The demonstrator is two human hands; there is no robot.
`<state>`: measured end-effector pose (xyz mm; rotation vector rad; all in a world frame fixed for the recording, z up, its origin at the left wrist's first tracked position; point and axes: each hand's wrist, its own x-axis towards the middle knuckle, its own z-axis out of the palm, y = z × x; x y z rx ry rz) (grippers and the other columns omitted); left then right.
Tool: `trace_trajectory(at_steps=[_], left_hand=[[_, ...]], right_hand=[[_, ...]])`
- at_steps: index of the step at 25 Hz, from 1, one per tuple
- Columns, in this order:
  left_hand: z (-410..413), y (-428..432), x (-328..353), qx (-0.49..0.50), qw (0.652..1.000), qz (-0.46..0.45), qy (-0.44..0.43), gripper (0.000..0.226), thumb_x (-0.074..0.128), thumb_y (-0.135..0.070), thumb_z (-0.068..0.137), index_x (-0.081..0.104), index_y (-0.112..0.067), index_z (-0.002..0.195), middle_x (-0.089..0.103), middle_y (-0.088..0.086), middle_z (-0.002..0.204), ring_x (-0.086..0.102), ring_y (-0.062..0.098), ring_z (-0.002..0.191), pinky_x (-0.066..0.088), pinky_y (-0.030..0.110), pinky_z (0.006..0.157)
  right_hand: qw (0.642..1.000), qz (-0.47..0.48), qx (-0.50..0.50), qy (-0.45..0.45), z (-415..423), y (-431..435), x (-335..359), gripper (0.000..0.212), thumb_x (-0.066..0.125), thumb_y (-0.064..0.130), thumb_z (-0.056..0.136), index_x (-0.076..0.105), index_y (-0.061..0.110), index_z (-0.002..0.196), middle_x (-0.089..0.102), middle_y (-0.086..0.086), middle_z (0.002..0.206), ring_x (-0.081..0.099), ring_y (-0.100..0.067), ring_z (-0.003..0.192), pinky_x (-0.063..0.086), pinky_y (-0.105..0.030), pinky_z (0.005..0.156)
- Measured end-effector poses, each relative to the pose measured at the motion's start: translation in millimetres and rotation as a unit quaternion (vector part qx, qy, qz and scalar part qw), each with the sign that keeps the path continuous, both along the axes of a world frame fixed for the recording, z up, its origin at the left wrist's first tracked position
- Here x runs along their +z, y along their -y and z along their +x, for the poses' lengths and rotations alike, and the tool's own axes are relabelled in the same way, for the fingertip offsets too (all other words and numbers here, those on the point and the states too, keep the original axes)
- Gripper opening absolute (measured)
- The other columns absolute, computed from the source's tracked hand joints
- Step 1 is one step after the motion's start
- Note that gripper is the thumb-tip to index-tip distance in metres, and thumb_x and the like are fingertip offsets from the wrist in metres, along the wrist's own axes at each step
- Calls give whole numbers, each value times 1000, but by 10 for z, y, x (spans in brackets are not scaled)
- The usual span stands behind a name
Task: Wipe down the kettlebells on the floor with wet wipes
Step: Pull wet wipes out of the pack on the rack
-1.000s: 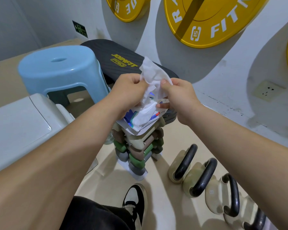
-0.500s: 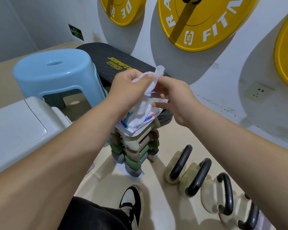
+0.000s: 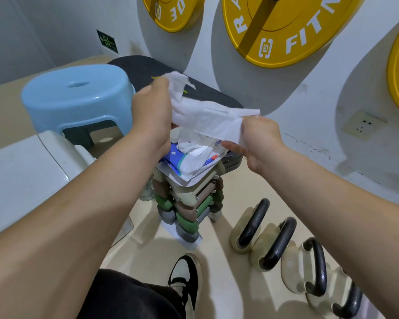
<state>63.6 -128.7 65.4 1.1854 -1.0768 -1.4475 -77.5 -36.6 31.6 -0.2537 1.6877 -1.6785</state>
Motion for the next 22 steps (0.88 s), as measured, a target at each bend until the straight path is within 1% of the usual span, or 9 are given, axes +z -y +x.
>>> trace_trajectory(at_steps=[3, 6, 7, 8, 10, 13, 17, 19, 22], left_hand=[[-12, -35, -2, 5, 998, -38, 51, 24, 64, -44, 86, 61, -21, 83, 62, 1, 73, 60, 18, 64, 55, 31, 60], [57, 100, 11, 81, 994, -60, 39, 25, 63, -41, 90, 51, -23, 78, 57, 0, 76, 59, 19, 67, 56, 36, 56], [88, 138, 16, 103, 991, -70, 47, 27, 62, -42, 91, 48, -24, 77, 54, -1, 77, 57, 17, 69, 55, 37, 57], [109, 154, 5, 118, 987, -86, 62, 29, 61, -43, 92, 45, -24, 78, 51, -3, 77, 54, 15, 69, 52, 33, 58], [102, 111, -33, 112, 978, -144, 96, 29, 62, -42, 94, 44, -24, 81, 48, -7, 76, 47, 9, 67, 45, 22, 59], [17, 18, -107, 60, 964, -210, 151, 27, 63, -40, 95, 48, -21, 83, 49, -11, 76, 46, 2, 64, 41, 13, 59], [9, 84, -149, 36, 971, -184, 151, 28, 52, -42, 99, 51, -20, 81, 53, -7, 76, 51, 12, 69, 50, 34, 68], [29, 139, -154, 49, 967, -200, 149, 29, 46, -37, 100, 47, -19, 78, 49, -6, 71, 45, 14, 67, 46, 36, 68], [27, 150, -136, 61, 954, -238, 175, 30, 41, -32, 102, 51, -16, 79, 49, -6, 72, 43, 13, 69, 42, 33, 69]], right_hand=[[985, -22, -3, -172, 114, 87, 152, 26, 43, 12, 98, 42, 16, 73, 31, 3, 64, 27, -14, 57, 19, -23, 49], [972, -51, -57, -223, 91, 341, 292, 30, 44, 17, 98, 50, 3, 71, 47, -8, 65, 44, -18, 55, 41, -23, 52], [976, -48, -72, -201, 36, 423, 278, 27, 45, 18, 95, 53, 2, 75, 52, -14, 71, 63, -27, 104, 49, -29, 60], [978, -32, -78, -190, -9, 471, 232, 23, 44, 17, 92, 48, 7, 71, 49, -14, 71, 29, -15, 80, 48, -32, 61], [973, 48, -40, -224, 1, 480, 81, 31, 45, 11, 92, 35, 16, 62, 36, -4, 62, 31, -23, 57, 34, -28, 55], [962, 86, 24, -258, 104, 415, -162, 30, 48, 15, 97, 47, 13, 68, 36, 0, 60, 30, -20, 56, 31, -27, 57], [969, 24, 76, -232, 165, 456, 25, 20, 53, 21, 97, 72, 19, 94, 58, 6, 73, 50, -16, 67, 43, -24, 60], [920, -3, 180, -347, 224, 431, 29, 22, 53, 22, 99, 75, 18, 98, 67, 3, 77, 56, -15, 68, 49, -23, 60], [718, 63, 366, -589, 383, 308, -331, 35, 37, 33, 98, 66, 13, 102, 68, -5, 93, 60, -30, 91, 52, -37, 81]])
